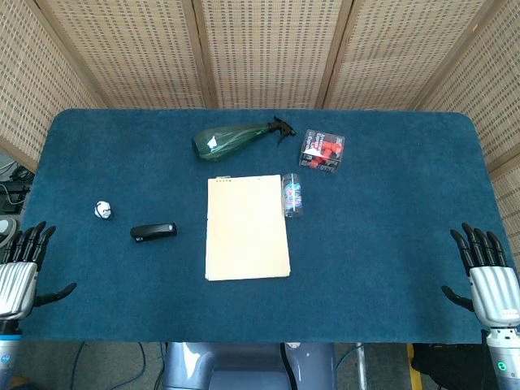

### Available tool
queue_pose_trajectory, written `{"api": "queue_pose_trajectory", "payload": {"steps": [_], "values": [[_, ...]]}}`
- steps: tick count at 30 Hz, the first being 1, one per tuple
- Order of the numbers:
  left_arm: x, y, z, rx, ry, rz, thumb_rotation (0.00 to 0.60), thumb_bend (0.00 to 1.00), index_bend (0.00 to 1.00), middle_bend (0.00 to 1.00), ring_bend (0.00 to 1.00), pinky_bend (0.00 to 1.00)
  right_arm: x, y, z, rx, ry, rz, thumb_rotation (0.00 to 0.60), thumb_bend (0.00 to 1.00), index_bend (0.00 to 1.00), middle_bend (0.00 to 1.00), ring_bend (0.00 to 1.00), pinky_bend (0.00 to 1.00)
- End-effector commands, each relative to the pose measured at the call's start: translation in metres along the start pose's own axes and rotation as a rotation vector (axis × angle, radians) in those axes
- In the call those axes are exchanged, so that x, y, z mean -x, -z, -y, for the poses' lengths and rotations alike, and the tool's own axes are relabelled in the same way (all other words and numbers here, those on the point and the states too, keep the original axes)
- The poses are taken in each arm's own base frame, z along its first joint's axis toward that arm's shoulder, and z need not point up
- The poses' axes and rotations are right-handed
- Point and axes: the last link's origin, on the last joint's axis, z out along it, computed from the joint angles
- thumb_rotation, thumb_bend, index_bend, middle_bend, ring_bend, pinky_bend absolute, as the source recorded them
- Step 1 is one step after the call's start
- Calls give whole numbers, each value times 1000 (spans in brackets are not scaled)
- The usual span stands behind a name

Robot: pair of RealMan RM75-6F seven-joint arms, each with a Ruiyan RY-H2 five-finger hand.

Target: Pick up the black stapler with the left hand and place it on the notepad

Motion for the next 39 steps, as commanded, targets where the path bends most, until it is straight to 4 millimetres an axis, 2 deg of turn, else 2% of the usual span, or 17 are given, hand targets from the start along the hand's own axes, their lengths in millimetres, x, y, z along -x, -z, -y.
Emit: {"api": "queue_pose_trajectory", "payload": {"steps": [1,7,11,13,15,19,21,23,24,33,39], "values": [[0,0,0,11,1,1,600,0,0,0,0,0,0,0,0,2,-5,4,600,0,0,0,0,0],[4,-10,-8,30,7,34,600,0,0,0,0,0,2,0,-2,15,-8,18,600,0,0,0,0,0],[9,-35,-26,68,23,63,600,0,0,0,0,0,2,0,-2,18,-12,23,600,0,0,0,0,0],[13,-68,-46,107,48,88,600,0,0,0,0,2,2,-1,-2,21,-17,20,600,0,0,0,0,0],[20,-100,-62,125,9,105,600,0,14,0,0,55,1,-2,-3,27,-14,23,600,0,0,0,0,0],[37,-130,-78,129,-50,168,600,0,135,9,63,220,3,-4,-5,39,-11,32,600,0,0,0,0,0],[46,-141,-86,135,-69,201,600,0,226,60,144,315,3,-4,-8,50,-10,38,600,0,0,0,0,0],[57,-151,-94,136,-67,235,600,0,284,113,206,346,4,-5,-11,66,-7,44,600,0,0,0,0,0],[68,-159,-103,142,-66,276,600,0,306,133,230,354,5,-7,-15,84,-8,46,600,0,0,0,0,0],[87,-172,-115,137,-150,331,600,15,336,182,274,369,9,-11,-21,113,-4,66,600,0,0,0,0,0],[96,-176,-117,121,-149,358,600,137,340,189,293,423,15,-13,-21,117,2,86,600,0,0,0,0,0]]}}
